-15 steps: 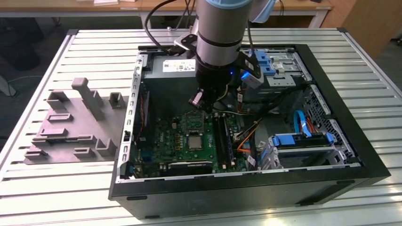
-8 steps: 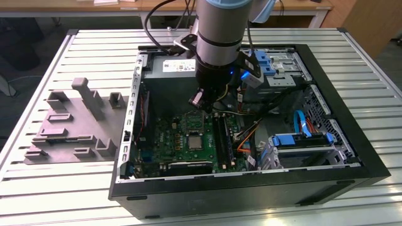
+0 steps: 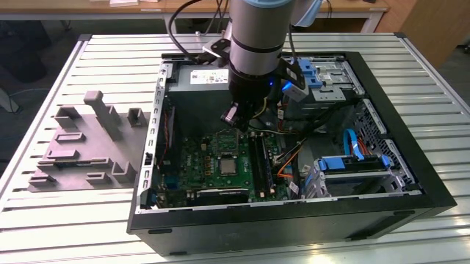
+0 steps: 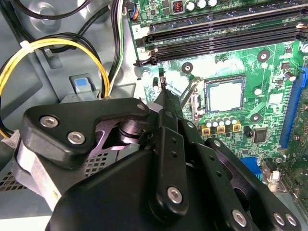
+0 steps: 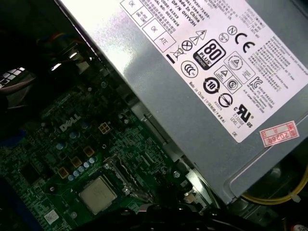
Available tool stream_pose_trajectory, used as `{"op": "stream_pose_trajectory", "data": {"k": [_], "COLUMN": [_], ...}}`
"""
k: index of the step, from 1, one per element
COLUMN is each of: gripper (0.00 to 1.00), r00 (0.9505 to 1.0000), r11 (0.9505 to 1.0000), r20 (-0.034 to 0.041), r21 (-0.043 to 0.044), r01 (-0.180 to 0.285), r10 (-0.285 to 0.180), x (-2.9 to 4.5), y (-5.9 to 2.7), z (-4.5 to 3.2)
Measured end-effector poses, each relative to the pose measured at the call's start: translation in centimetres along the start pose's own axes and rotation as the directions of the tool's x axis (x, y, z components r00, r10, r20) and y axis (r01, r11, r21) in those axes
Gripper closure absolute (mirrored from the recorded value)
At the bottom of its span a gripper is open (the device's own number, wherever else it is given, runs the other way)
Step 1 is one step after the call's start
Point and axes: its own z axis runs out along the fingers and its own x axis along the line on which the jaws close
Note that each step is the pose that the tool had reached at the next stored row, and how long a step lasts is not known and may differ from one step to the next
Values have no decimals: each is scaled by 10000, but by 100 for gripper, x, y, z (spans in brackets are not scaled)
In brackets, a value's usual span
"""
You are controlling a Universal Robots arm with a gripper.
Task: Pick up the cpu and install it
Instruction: 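Close the cpu cover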
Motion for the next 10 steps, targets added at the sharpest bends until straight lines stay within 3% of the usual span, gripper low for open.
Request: {"op": "stream_pose_trajectory", "data": {"k": [10], "gripper": [89], "r00": [9999], "r11": [9999], "r20": [-23], "r21": [-16], "r01": [153], "r10": [-153], "x": [0], "y": [2], "z": [-24]}}
